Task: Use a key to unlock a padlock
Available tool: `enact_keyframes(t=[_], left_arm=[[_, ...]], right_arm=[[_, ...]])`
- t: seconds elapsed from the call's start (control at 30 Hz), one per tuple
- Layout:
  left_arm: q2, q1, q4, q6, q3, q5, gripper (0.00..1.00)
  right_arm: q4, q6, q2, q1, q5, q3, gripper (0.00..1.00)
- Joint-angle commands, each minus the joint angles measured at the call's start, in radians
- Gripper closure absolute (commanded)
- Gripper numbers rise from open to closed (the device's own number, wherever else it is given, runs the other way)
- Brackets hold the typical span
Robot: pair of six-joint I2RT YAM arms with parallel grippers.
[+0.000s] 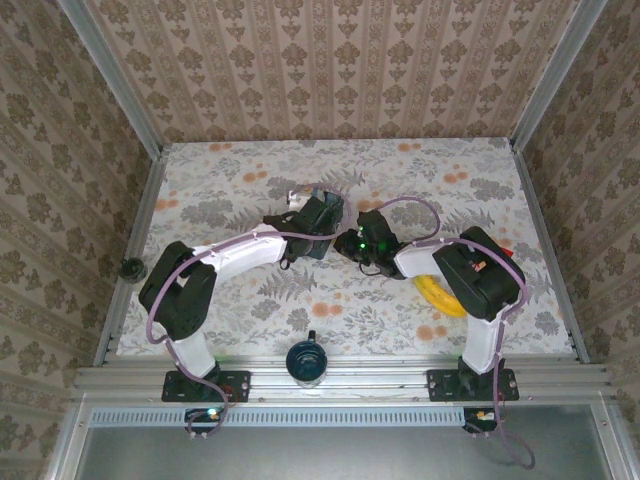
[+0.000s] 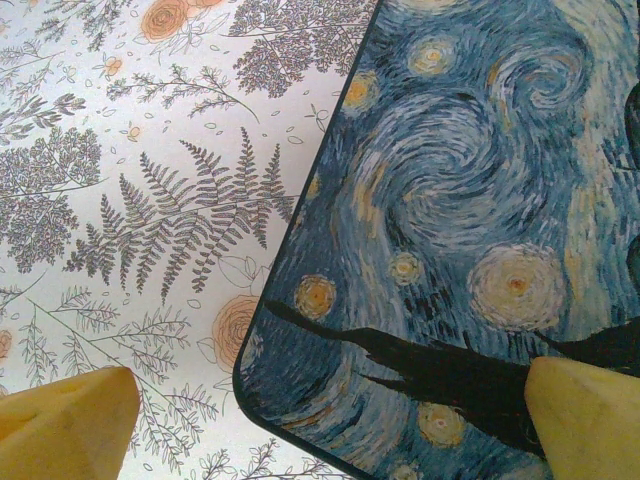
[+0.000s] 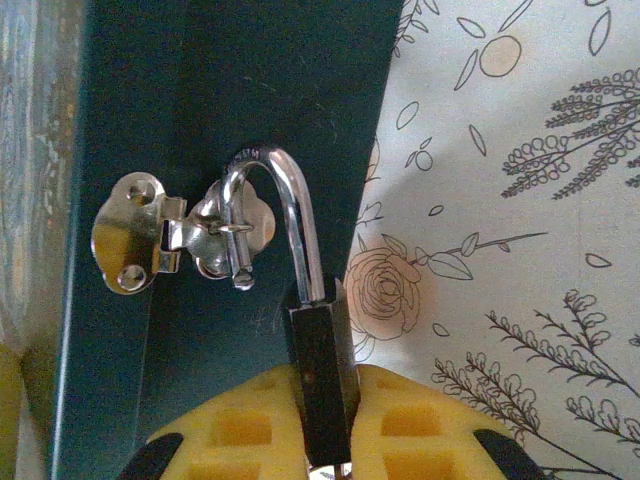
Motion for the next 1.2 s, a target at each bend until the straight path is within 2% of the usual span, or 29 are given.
enact_keyframes(t=[0.0, 1.17], left_arm=[[-0.013, -0.002, -0.080, -0.002, -0.032, 0.027, 0.00], [-0.015, -0.003, -0.081, -0.021, -0.047, 0.032, 0.00]], right_arm=[[0.059, 0.029, 0.023, -0.017, 0.024, 0.015, 1.00], [0.105, 0.066, 0.048, -0.039, 0.018, 0.049, 1.00]])
